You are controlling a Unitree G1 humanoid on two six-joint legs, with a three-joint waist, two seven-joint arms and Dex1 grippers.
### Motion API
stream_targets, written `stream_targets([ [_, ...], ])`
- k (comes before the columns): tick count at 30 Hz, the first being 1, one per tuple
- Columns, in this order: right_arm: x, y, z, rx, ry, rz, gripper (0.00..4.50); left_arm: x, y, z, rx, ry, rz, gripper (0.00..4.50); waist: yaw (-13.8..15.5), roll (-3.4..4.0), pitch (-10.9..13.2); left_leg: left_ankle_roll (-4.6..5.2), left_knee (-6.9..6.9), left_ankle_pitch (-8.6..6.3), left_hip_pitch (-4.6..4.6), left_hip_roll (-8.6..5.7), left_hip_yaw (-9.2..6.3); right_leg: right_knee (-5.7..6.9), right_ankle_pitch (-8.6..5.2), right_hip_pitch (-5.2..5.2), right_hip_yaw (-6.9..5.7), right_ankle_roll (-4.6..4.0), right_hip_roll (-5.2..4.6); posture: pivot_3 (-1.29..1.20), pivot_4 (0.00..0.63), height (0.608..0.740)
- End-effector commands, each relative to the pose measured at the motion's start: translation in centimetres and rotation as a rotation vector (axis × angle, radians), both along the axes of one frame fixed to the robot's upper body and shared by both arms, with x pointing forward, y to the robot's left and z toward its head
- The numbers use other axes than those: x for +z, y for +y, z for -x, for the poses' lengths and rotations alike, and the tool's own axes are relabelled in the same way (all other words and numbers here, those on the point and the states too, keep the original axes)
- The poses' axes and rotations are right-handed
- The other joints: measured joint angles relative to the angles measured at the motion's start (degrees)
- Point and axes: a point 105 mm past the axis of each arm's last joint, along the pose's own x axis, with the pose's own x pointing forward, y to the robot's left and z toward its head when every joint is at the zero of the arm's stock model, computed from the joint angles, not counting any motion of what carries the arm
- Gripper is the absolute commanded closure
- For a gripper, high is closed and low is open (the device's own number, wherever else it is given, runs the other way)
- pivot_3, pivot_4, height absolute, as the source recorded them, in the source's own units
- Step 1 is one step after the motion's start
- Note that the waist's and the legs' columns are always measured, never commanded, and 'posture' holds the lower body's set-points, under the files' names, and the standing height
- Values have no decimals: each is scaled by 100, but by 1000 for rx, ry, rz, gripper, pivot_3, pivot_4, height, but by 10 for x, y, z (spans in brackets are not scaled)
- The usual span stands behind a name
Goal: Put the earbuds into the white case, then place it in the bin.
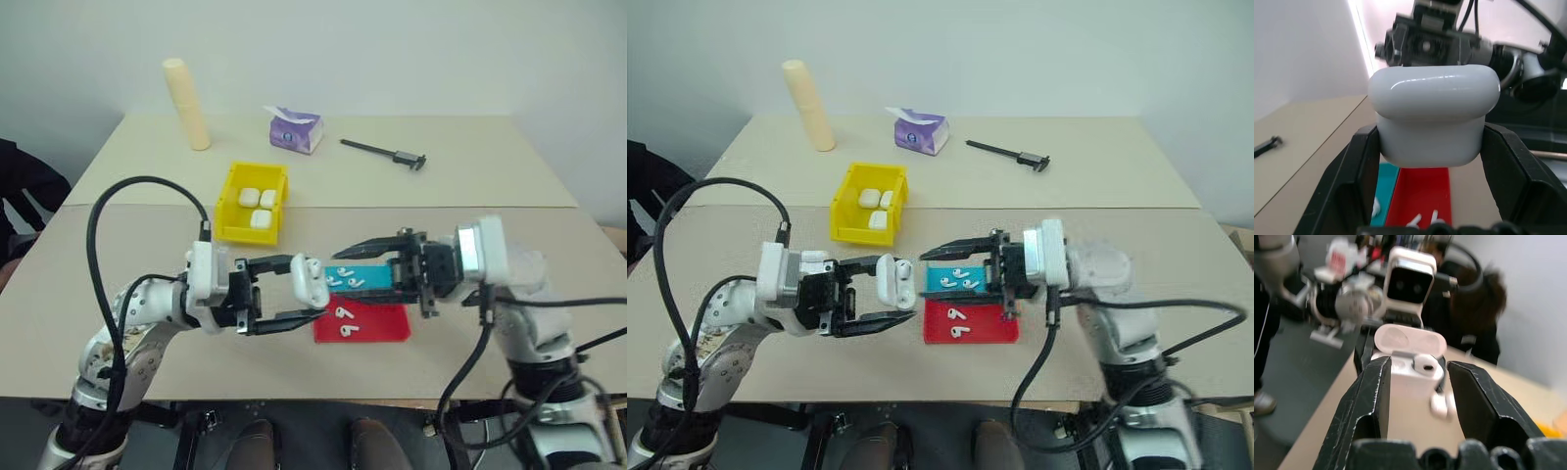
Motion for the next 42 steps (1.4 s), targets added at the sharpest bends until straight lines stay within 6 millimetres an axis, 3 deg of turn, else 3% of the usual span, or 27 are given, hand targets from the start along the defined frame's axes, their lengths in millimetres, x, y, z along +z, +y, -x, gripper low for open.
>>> stream_targets([
  [1,5,-5,-25,-130,13,252,2217,-19,19,0,64,-24,-83,1734,-10,0,0,0,-3,0,2,2,1,0,-1,0,0,-3,1,0,150,740],
  [7,-16,0,-61,-272,2,679,2217,-49,22,14,92,15,-140,1734,18,0,0,1,-9,-1,-10,3,13,-3,-7,-15,-2,-13,-5,0,150,740],
  [11,-34,10,-74,-252,-41,815,2217,-56,20,15,126,11,-145,1734,45,0,0,1,-8,-1,-14,3,20,-2,-7,-17,-8,-13,-7,0,150,740],
  [17,-63,8,-88,-190,-171,1001,2217,-61,13,17,141,-6,-150,1734,56,0,0,1,-5,-1,-21,1,35,-4,-7,-17,-13,-12,-9,0,150,740],
  [30,-90,12,-105,-117,-220,1096,2217,-60,10,16,183,-13,-150,1734,24,0,0,1,-5,-1,-11,4,39,4,-7,-14,-11,-13,-7,0,150,740],
  [42,-102,15,-107,-82,-242,1136,2217,-60,5,14,183,-20,-142,1734,23,0,0,0,-5,-1,-9,5,40,6,-7,-13,-11,-13,-7,0,150,740],
])
